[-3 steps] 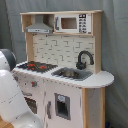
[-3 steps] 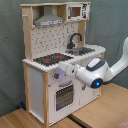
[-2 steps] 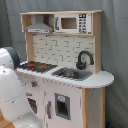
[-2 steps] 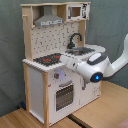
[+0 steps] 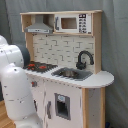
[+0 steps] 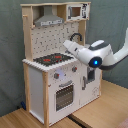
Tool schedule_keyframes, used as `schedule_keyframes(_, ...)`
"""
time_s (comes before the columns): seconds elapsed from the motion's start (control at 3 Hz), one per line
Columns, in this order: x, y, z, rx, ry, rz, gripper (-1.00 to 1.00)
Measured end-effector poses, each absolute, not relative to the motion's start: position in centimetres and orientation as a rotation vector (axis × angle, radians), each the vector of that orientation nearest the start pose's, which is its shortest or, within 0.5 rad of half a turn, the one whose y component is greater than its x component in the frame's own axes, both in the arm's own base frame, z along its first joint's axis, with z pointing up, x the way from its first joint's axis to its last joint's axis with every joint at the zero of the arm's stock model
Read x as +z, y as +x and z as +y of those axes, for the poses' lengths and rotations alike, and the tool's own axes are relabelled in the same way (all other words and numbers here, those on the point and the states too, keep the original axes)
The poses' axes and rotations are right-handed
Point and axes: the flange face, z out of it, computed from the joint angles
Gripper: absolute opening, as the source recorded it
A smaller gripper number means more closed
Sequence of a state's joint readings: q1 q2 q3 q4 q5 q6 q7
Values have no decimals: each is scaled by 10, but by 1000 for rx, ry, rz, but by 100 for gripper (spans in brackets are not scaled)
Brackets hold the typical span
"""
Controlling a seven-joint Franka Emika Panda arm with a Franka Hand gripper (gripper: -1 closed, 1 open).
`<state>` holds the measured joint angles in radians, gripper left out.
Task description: Play with the kitchen
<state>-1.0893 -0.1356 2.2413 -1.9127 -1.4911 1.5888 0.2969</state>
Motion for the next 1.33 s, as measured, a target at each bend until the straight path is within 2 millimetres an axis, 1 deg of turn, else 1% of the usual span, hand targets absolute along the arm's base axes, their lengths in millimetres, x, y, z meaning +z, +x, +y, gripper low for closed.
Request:
schedule_keyframes(0.33, 545, 318, 465, 799, 1395, 850, 100)
schedule_keyframes(0.67, 556, 329, 441, 793, 1510, 759, 100)
schedule_keyframes(1.33, 554, 362, 397, 763, 1762, 601, 100)
